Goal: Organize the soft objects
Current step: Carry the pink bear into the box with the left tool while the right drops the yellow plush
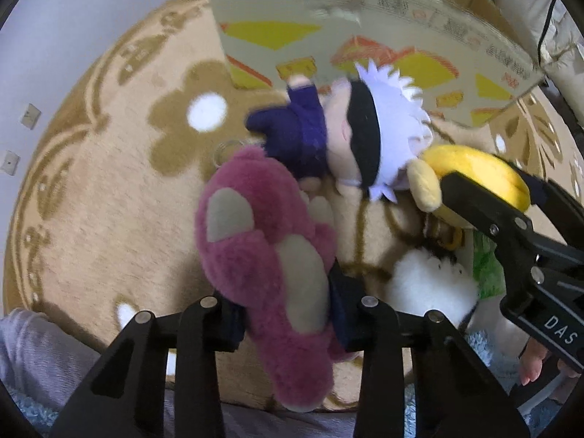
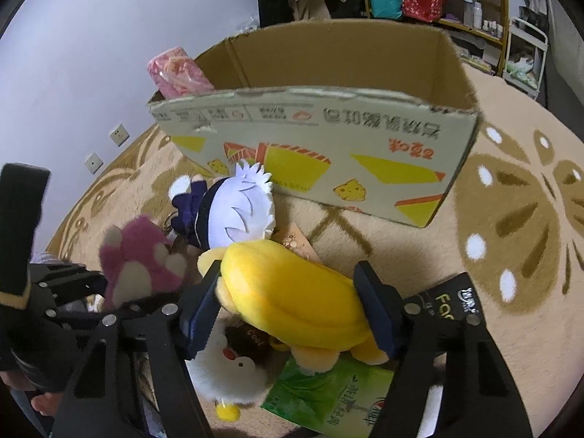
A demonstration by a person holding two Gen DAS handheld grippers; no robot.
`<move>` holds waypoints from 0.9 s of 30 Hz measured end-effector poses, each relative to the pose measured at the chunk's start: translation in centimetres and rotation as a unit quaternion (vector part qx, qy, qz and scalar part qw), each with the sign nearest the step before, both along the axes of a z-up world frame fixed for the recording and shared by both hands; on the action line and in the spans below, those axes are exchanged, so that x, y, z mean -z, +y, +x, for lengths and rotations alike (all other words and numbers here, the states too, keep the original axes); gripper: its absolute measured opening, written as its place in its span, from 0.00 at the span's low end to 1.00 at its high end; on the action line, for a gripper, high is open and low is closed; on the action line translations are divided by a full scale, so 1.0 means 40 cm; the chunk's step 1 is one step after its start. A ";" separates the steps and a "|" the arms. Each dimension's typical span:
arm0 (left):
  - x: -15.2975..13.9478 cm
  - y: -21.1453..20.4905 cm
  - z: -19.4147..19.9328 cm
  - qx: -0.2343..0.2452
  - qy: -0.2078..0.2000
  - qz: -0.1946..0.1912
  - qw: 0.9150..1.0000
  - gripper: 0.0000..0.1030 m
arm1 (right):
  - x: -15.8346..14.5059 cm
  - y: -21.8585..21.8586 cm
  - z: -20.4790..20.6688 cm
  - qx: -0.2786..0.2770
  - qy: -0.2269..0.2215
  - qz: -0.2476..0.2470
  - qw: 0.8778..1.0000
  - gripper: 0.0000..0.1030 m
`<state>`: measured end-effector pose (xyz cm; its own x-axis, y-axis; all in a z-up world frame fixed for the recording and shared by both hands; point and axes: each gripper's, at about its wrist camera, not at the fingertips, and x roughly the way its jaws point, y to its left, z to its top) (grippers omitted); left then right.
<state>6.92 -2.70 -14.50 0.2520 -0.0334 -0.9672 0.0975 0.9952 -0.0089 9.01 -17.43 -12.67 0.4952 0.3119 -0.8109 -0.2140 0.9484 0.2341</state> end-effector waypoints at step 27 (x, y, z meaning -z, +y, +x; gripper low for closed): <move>-0.322 0.049 0.000 -0.035 -0.293 0.039 0.955 0.35 | -0.258 -0.179 -0.022 0.146 -0.188 0.002 0.971 0.72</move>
<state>6.91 -0.72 -1.63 0.7502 0.0698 -0.6575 -0.0040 0.9949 0.1010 8.13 -24.59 -2.35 0.8241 0.1161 -0.5544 -0.0070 0.9808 0.1951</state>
